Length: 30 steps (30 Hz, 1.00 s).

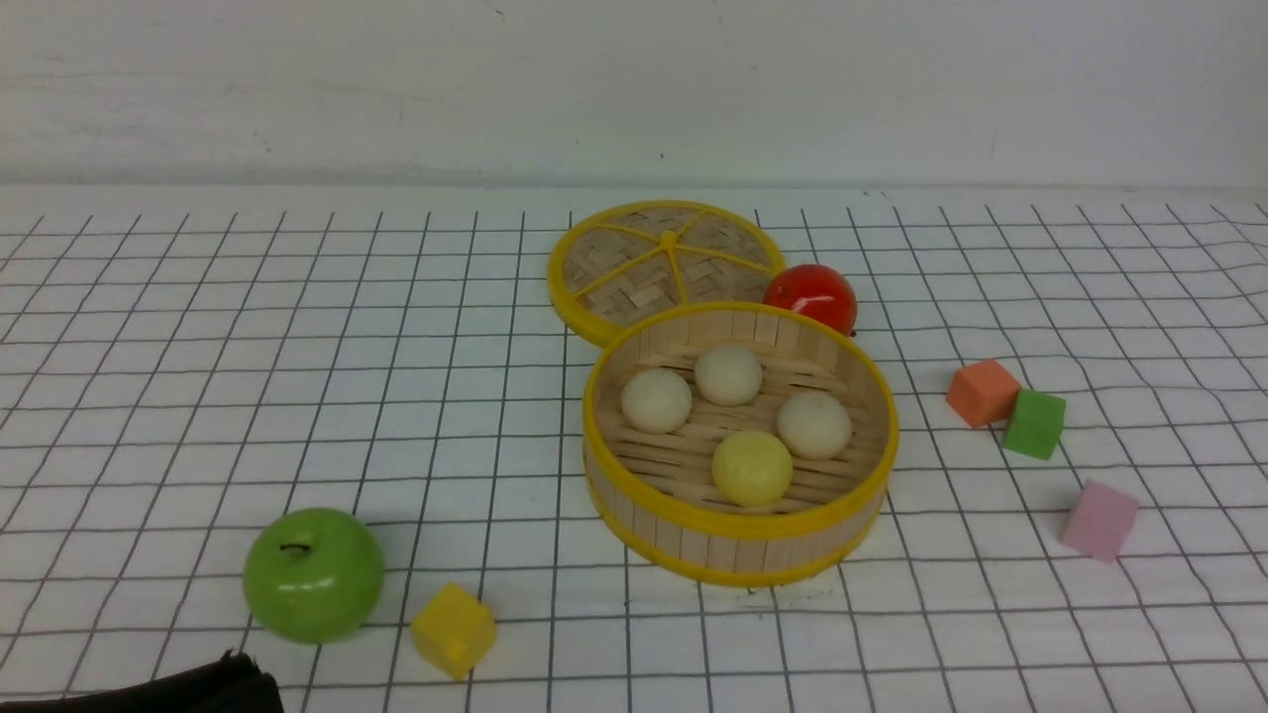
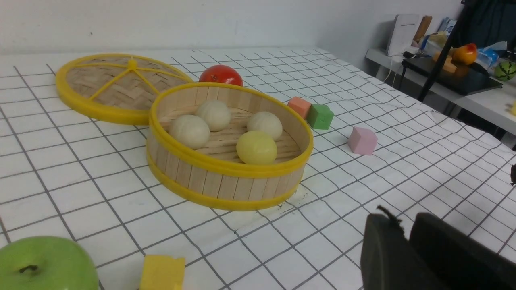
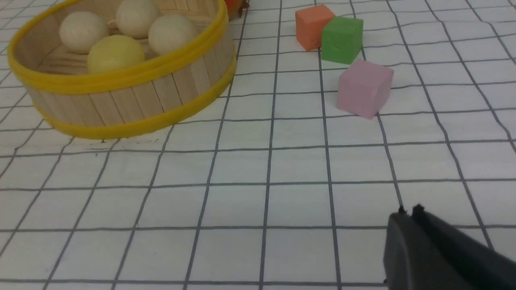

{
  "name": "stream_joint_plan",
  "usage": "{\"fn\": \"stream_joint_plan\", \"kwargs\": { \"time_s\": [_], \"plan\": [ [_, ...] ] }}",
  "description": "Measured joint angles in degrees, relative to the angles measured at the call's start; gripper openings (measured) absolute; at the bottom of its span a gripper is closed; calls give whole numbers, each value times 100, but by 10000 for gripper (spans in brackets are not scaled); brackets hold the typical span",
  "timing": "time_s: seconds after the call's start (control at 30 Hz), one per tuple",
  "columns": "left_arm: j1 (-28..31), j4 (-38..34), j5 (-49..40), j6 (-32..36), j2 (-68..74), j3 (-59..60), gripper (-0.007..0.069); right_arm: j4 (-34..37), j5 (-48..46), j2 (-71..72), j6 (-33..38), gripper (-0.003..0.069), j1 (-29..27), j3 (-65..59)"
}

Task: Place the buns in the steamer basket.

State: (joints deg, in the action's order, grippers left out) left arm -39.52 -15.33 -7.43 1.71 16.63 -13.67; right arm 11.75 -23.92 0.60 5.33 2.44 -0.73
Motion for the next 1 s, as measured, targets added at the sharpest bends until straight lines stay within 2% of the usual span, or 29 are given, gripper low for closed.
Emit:
{"fn": "stream_joint_plan", "kwargs": {
  "time_s": [0.67, 0.83, 0.9, 1.0],
  "plan": [
    [0, -11, 0, 0, 0, 0, 99, 20, 34, 0, 0, 0, -6, -7],
    [34, 11, 384, 16, 0, 50, 99, 20, 34, 0, 0, 3, -6, -7],
    [247, 41, 790, 28, -22, 135, 99, 20, 34, 0, 0, 4, -6, -7],
    [1298, 76, 1329, -228, -392, 443, 74, 20, 34, 0, 0, 10, -6, -7]
  ]
}}
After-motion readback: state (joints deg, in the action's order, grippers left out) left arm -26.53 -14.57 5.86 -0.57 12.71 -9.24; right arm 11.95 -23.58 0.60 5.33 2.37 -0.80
